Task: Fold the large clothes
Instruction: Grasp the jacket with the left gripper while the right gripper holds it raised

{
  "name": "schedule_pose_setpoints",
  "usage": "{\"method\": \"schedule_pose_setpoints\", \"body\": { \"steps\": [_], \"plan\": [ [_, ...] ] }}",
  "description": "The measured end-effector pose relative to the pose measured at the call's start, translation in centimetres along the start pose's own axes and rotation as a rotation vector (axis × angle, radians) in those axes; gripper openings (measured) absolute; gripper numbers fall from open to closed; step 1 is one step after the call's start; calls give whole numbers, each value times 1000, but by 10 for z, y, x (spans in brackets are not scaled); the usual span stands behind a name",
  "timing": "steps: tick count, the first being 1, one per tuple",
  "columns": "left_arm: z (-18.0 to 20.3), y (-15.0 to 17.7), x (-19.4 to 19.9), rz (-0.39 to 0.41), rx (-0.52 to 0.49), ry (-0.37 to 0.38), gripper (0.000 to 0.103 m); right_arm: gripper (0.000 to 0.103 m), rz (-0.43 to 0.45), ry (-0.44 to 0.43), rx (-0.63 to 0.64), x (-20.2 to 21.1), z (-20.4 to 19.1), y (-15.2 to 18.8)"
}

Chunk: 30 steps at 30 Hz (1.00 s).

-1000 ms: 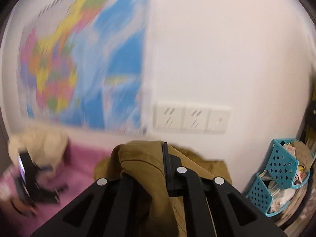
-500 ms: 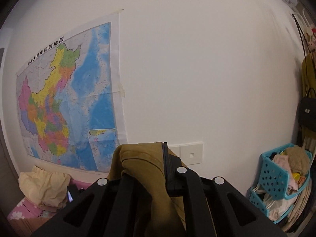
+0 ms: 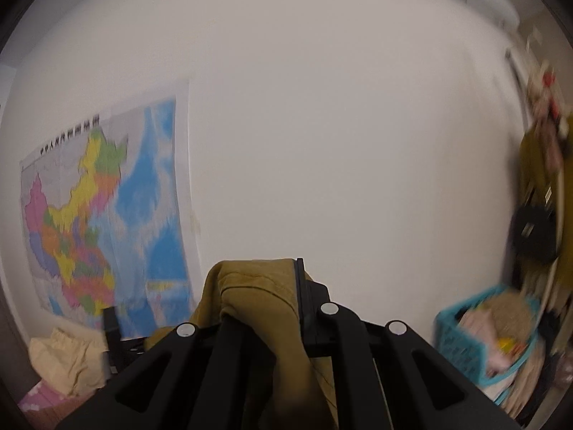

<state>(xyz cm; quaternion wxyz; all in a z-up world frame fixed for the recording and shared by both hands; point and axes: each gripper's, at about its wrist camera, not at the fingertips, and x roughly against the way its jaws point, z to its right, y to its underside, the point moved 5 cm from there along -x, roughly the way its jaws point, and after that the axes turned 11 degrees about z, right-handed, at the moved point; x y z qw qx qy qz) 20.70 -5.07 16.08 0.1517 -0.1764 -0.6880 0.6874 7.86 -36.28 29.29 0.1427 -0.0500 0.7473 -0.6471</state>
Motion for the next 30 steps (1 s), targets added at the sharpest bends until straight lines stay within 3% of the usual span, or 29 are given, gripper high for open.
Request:
{"method": "schedule_pose_setpoints", "body": {
  "steps": [7, 10, 12, 17, 22, 25, 28, 30],
  "plan": [
    [43, -122, 102, 194, -56, -24, 8, 3, 180, -14, 85, 84, -33, -104],
    [52, -154, 163, 239, -95, -65, 8, 3, 216, -68, 101, 121, -50, -127],
    [52, -171, 188, 225, -116, -117, 9, 3, 217, -111, 94, 139, -59, -133],
    [54, -170, 291, 219, -146, -236, 9, 3, 140, -240, 64, 170, -82, -117],
    [52, -144, 395, 147, -138, -312, 9, 4, 25, -432, 8, 192, -115, -85],
    [52, -140, 440, 89, -126, -357, 9, 4, 1, -536, 34, 206, -138, -70],
    [40, -142, 454, 36, -105, -412, 9, 4, -21, -609, 17, 194, -152, -55],
    [25, -136, 453, 0, -85, -453, 9, 5, -93, -655, -47, 160, -159, -33]
  ]
}}
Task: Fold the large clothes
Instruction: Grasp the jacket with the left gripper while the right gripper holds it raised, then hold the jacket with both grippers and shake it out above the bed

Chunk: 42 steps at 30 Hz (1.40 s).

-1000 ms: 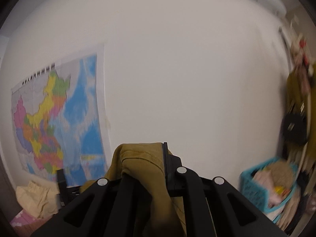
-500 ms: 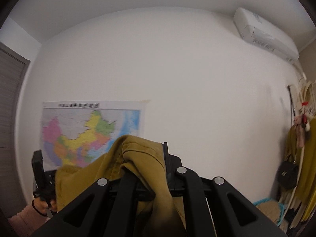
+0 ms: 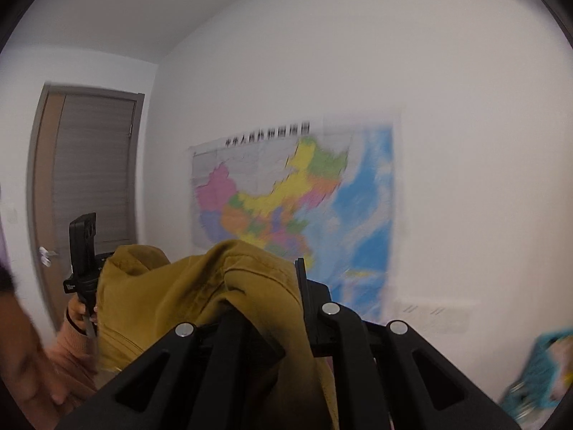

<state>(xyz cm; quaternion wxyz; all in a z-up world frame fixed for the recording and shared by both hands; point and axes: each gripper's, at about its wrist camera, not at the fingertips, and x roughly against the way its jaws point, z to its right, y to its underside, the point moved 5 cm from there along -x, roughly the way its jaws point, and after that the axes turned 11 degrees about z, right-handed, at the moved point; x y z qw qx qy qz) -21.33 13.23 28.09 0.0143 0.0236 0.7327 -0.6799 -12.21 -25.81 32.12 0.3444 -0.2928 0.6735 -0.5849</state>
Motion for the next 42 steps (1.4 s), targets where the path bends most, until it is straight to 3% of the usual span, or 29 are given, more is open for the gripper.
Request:
{"method": "schedule_pose_setpoints", "body": {
  "steps": [4, 8, 11, 13, 15, 17, 19, 21, 22, 23, 27, 29, 32, 34, 38, 40, 42],
  "plan": [
    [-33, 56, -47, -163, 90, -64, 9, 5, -220, -22, -175, -95, 49, 86],
    [-68, 183, -121, -435, 189, -168, 9, 5, -499, 11, -314, -186, 92, 217],
    [-86, 265, -159, -589, 292, -177, 9, 5, -648, 50, -403, -230, 117, 297],
    [-96, 310, -182, -673, 345, -183, 9, 6, -713, 95, -392, -250, 129, 332],
    [-100, 331, -195, -706, 345, -191, 9, 7, -765, 118, -392, -267, 138, 356],
    [-106, 341, -204, -719, 348, -197, 13, 10, -784, 145, -426, -280, 152, 369],
    [-109, 346, -212, -722, 345, -195, 22, 19, -809, 173, -411, -286, 163, 379],
    [-113, 351, -214, -734, 321, -211, 48, 46, -850, 220, -364, -289, 176, 394],
    [-115, 352, -213, -734, 317, -223, 62, 51, -871, 246, -356, -287, 181, 398],
    [-116, 354, -215, -733, 317, -224, 66, 55, -885, 258, -365, -287, 186, 401],
    [-114, 351, -199, -722, 342, -138, 71, 76, -845, 233, -404, -264, 193, 380],
    [-108, 344, -188, -700, 335, -85, 72, 81, -792, 234, -373, -246, 192, 356],
    [-90, 325, -163, -632, 281, 11, 80, 89, -690, 187, -333, -211, 170, 317],
    [-70, 313, -143, -601, 258, 121, 84, 94, -665, 125, -254, -187, 138, 301],
    [-29, 312, -130, -593, 244, 272, 92, 97, -713, 102, -65, -152, 75, 317],
    [-8, 328, -135, -650, 276, 320, 92, 97, -767, 141, -36, -143, 66, 337],
    [5, 351, -145, -721, 290, 320, 92, 97, -804, 174, -45, -133, 67, 356]
  ]
}}
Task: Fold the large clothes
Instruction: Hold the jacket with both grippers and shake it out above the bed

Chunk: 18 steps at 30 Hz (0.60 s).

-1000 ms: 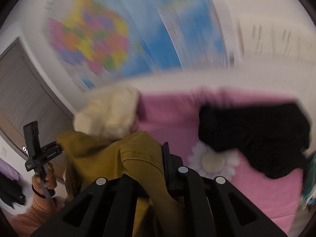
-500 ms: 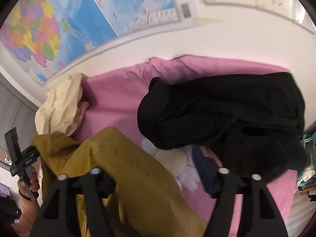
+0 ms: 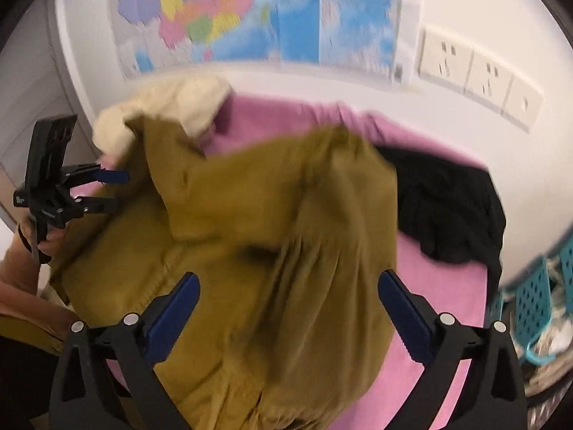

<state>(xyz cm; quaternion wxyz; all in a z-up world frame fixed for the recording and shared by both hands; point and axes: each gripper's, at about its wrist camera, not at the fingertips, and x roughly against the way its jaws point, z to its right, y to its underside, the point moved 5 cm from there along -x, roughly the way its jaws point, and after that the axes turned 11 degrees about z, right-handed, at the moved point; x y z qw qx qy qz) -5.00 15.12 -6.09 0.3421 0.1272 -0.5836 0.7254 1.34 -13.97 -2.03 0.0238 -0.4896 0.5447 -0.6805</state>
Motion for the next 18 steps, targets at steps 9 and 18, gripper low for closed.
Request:
{"method": "schedule_pose_setpoints", "body": {
  "steps": [9, 18],
  "plan": [
    [-6, -1, -65, -111, 118, 31, 58, 16, -10, 3, -106, -6, 31, 25],
    [-34, -78, -43, -4, 334, 175, 21, 6, 74, 164, -11, 29, 86, -28]
  ]
}}
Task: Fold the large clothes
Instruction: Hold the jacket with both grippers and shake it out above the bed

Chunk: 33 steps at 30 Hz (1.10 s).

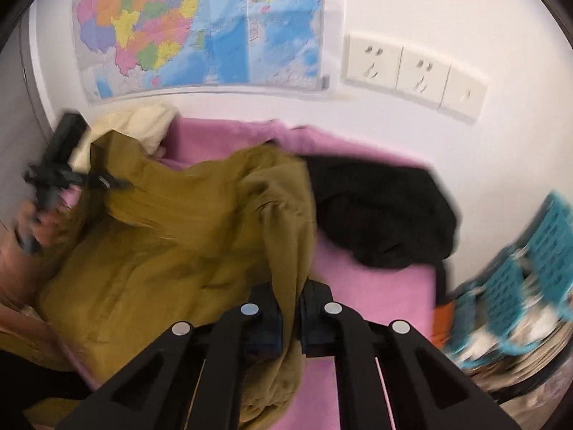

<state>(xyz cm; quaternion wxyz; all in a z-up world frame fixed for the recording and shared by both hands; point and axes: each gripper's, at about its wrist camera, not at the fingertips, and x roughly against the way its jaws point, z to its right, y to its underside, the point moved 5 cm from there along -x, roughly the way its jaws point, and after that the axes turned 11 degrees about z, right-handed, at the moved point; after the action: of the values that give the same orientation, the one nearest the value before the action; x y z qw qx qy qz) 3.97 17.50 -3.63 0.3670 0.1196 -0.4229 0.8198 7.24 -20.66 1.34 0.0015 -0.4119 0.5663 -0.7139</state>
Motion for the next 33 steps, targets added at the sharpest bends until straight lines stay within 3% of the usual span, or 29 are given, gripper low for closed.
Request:
{"method": "schedule_pose_setpoints", "body": {
  "steps": [2, 3, 4, 5, 7, 8, 11, 12, 14, 16, 17, 19, 23, 27, 28, 30, 31, 32, 33],
  "plan": [
    [-10, -26, 7, 52, 59, -4, 26, 7, -22, 47, -62, -18, 37, -5],
    [-18, -33, 8, 69, 90, -22, 28, 12, -36, 102, -84, -27, 53, -4],
    [-29, -39, 8, 75, 130, -24, 33, 12, -79, 184, -101, -42, 74, 2],
    [-34, -43, 6, 67, 152, -14, 44, 14, -121, 188, -116, -54, 82, 8],
    [-46, -46, -1, 49, 179, -58, 55, 24, -205, 220, -145, -82, 94, 25],
    [-51, -46, -4, 36, 173, -75, 57, 35, -221, 254, -133, -88, 94, 29],
    [-49, -40, -3, 31, 149, -84, 59, 64, -125, 330, -99, -74, 84, 16],
    [-50, -40, 0, 36, 133, -81, 63, 67, -47, 336, -97, -59, 76, 5],
    [-43, -37, 16, 74, 64, -108, 72, 75, 87, 268, -131, -31, 58, -14],
    [-35, -33, 28, 95, -3, -121, 79, 78, 177, 136, -144, -9, 30, -29],
    [-32, -29, 34, 108, -37, -123, 85, 79, 192, -2, -141, -5, 5, -34],
    [-25, -20, 43, 115, -109, -141, 91, 83, 148, -183, -137, -19, -31, -36],
    [-12, 5, 43, 64, -190, -119, 94, 83, -49, -394, -201, -87, -80, -12],
    [-14, 27, 16, -52, -215, -148, 94, 78, -173, -451, -359, -147, -91, 6],
    [-16, 29, 8, -76, -205, -148, 93, 72, -193, -471, -400, -158, -89, 9],
    [-20, 28, -4, -105, -181, -123, 85, 42, -213, -518, -446, -170, -93, 11],
    [-21, 26, -8, -120, -165, -112, 69, 36, -212, -527, -442, -171, -98, 9],
    [-23, 24, -11, -131, -151, -100, 50, 21, -195, -533, -416, -169, -98, 2],
    [-23, 18, -14, -138, -130, -79, 43, 11, -166, -547, -412, -164, -97, -6]
  ]
}}
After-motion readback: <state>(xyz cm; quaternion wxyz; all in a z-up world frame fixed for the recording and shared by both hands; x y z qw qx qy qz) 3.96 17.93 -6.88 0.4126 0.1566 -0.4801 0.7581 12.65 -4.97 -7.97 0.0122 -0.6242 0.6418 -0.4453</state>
